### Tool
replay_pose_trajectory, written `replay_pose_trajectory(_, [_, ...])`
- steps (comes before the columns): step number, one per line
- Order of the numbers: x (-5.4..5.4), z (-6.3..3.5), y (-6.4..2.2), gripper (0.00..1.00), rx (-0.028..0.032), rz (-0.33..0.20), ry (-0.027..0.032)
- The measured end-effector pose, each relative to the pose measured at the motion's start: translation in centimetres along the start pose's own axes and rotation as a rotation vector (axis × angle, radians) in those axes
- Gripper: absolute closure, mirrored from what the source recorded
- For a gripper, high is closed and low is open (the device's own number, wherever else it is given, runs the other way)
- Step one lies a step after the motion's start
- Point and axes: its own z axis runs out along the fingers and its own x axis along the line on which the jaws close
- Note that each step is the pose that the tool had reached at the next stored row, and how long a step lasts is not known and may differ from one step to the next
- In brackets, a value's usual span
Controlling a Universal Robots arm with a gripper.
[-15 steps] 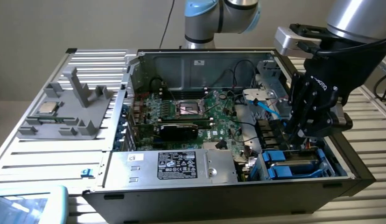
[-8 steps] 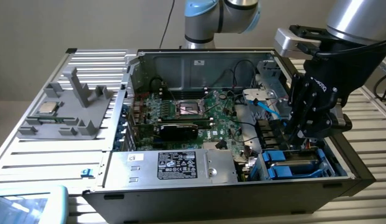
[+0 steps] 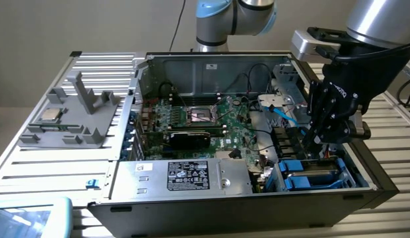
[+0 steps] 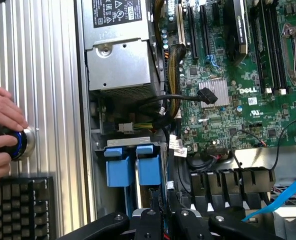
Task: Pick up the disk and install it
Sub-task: 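Insert the first disk wire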
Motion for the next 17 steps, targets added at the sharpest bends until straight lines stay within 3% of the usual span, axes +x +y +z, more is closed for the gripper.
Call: replay_pose_trajectory(17, [0.00,0.00,0.00,0.85,0.0000,0.000,0.0001])
